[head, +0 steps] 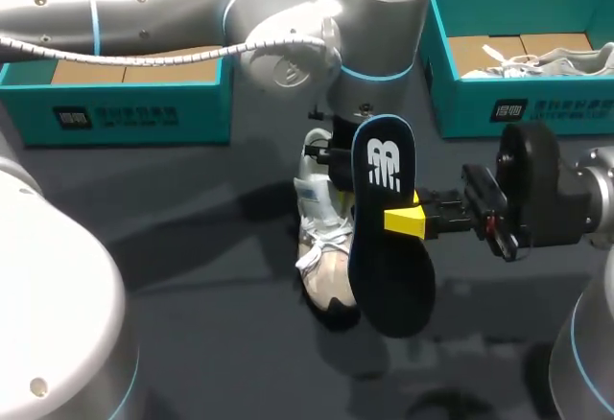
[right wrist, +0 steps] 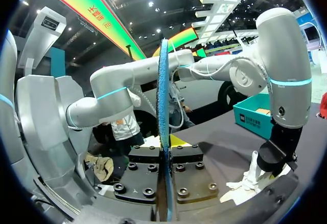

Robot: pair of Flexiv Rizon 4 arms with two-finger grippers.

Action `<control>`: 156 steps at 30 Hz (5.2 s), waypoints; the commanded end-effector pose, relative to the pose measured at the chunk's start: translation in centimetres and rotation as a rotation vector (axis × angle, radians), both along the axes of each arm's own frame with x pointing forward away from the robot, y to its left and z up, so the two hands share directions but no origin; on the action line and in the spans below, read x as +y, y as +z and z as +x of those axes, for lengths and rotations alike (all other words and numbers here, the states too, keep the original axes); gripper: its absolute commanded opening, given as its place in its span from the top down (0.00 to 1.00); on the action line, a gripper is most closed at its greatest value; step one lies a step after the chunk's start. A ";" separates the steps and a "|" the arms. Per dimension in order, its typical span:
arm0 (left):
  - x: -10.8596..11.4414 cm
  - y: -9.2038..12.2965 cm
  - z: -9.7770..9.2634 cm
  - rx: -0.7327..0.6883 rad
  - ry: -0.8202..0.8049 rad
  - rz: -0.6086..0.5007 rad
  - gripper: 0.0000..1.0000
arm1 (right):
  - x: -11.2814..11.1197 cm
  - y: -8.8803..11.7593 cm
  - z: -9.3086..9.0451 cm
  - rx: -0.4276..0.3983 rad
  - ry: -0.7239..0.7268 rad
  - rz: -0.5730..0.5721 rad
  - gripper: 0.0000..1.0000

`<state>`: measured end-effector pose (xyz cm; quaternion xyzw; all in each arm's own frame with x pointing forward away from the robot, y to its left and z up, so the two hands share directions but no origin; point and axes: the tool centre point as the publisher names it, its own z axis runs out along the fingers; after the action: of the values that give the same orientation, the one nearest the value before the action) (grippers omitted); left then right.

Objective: Take the shoe out of the shoebox, open the shoe tongue, remove and reinsert the insole, then place the shoe into the shoebox

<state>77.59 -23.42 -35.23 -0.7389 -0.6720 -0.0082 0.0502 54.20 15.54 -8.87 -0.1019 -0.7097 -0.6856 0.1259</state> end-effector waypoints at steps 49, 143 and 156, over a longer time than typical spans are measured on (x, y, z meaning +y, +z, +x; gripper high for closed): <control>-2.3 15.6 -0.1 -0.037 -0.142 -1.039 0.00 | 0.1 -0.1 -0.1 0.001 -0.003 0.000 1.00; -3.3 20.5 1.4 0.035 0.018 -1.567 0.00 | -6.9 -4.8 25.7 0.990 -0.238 0.167 1.00; -5.6 19.0 1.2 0.030 0.022 -1.560 0.28 | -5.8 -6.2 26.7 1.063 -0.233 0.133 1.00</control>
<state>78.76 -28.24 -15.91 -0.5549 -0.4894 0.4789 -0.4724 80.18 9.35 -14.64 -0.5071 -0.4852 -0.5950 0.3917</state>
